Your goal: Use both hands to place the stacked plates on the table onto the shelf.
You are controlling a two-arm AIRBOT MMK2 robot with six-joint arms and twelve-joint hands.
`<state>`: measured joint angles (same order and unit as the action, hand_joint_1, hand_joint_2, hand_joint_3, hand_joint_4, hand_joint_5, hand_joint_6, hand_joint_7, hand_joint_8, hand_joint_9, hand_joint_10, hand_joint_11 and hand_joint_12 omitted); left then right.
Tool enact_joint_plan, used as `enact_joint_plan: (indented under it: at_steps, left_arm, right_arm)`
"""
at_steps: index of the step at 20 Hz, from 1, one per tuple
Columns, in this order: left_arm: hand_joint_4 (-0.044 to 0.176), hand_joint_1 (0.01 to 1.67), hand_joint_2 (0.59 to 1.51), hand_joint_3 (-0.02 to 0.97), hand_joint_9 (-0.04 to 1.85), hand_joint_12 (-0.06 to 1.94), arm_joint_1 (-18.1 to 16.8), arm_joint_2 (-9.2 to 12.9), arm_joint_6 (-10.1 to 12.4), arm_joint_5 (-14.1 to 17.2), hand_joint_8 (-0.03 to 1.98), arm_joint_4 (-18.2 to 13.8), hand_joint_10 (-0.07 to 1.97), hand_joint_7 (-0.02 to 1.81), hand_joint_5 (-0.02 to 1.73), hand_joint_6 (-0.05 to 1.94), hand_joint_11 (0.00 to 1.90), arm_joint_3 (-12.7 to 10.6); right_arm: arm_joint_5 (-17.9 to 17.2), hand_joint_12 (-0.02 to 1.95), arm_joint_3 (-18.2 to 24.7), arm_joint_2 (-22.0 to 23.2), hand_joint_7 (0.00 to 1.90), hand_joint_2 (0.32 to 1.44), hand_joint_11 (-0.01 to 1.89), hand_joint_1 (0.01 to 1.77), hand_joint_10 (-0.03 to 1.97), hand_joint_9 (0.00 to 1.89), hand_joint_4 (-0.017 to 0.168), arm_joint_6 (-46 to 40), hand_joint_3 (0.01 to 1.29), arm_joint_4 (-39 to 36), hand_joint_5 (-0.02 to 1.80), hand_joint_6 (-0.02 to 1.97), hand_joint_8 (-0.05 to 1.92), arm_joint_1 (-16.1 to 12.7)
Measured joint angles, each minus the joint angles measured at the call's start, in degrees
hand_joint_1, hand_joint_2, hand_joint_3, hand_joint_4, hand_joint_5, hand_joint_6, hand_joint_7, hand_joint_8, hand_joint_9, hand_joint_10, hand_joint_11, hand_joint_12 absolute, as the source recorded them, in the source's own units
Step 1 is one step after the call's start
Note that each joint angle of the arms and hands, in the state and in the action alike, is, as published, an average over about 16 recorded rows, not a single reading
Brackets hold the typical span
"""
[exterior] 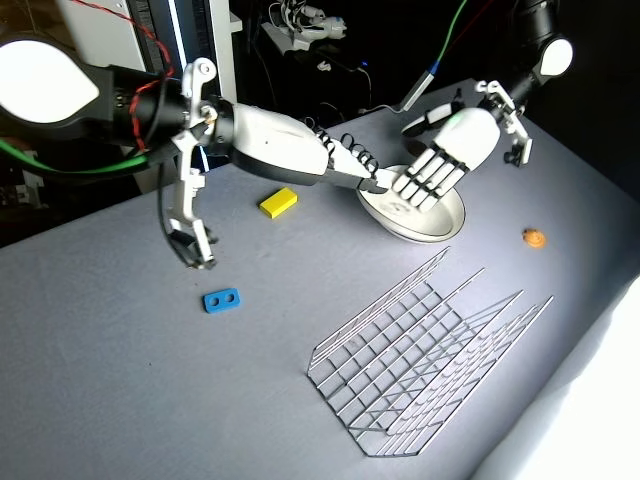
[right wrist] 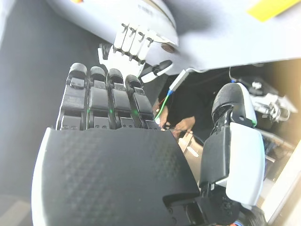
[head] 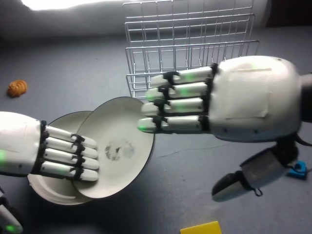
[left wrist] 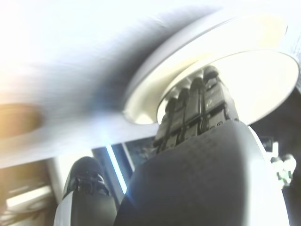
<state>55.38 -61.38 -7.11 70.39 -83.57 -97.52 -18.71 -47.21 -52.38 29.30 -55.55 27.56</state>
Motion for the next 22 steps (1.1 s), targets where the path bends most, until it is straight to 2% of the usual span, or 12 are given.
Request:
enact_joint_plan:
  at_steps: [6,14,18,22]
  left_arm:
    - [-0.006,0.02,1.064,0.014,0.01,0.0,-0.8,-1.0,0.1,-0.8,-0.02,0.1,-0.02,-0.01,-0.01,-0.02,0.01,1.0]
    - [-0.006,0.02,1.061,0.013,0.01,0.0,-0.9,-1.2,0.1,-1.1,-0.02,0.0,-0.02,-0.01,-0.01,-0.02,0.01,1.1]
    - [-0.006,0.01,1.058,0.013,0.01,0.0,-0.9,-1.2,0.1,-1.1,-0.02,0.1,-0.02,-0.01,-0.01,-0.02,0.01,1.0]
    - [-0.006,0.01,1.056,0.013,0.01,0.0,-0.9,-1.3,0.1,-1.1,-0.02,0.1,-0.02,-0.01,-0.01,-0.02,0.01,1.0]
  right_arm:
    - [3.4,0.03,-3.0,-5.8,0.02,0.97,0.02,0.62,0.0,0.02,0.001,1.7,0.02,0.3,0.02,0.01,0.02,-1.4]
    - [7.2,0.27,-8.3,-14.5,0.04,0.99,0.02,1.07,0.0,0.04,0.001,3.0,0.02,0.7,0.07,0.01,0.02,-1.9]
    - [8.2,0.38,-11.0,-18.8,0.06,1.01,0.02,1.2,0.0,0.05,0.002,4.1,0.02,0.8,0.11,0.01,0.02,-1.6]
    - [8.5,0.54,-13.5,-22.6,0.09,1.03,0.01,1.23,0.0,0.09,0.001,5.1,0.02,0.9,0.16,0.01,0.02,-1.3]
